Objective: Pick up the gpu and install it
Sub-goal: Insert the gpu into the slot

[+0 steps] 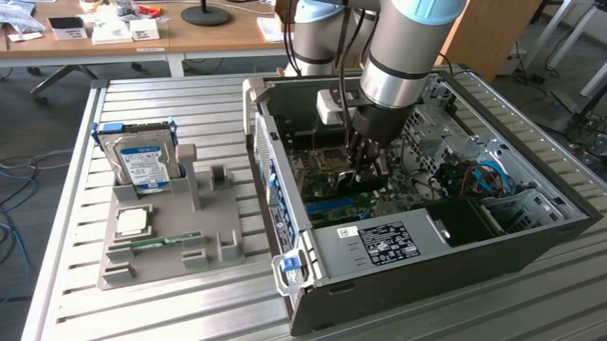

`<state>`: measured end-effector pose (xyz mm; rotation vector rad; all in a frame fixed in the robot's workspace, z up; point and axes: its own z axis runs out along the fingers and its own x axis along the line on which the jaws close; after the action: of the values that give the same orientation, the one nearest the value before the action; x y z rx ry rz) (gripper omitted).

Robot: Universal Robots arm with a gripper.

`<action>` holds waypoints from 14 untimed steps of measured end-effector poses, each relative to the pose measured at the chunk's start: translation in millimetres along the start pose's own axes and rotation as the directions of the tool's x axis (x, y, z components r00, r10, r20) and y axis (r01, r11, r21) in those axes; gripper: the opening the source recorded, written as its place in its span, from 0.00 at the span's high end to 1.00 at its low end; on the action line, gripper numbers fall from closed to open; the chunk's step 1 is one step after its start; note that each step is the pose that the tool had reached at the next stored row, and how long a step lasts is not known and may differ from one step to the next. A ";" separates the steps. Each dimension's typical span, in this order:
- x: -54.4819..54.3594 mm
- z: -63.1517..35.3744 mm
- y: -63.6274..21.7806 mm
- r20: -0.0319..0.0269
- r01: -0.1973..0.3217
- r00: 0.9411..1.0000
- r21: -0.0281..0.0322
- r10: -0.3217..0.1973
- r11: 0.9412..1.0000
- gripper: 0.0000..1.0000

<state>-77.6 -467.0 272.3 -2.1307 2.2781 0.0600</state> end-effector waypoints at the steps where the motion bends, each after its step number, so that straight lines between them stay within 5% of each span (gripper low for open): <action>1: 0.0 0.0 0.0 0.000 0.000 1.000 0.000 0.000 1.000 0.73; 14: 0.3 2.4 3.9 0.000 0.000 1.000 0.000 0.000 1.000 0.73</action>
<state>-81.5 -466.9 269.9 -2.1304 2.2779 0.0603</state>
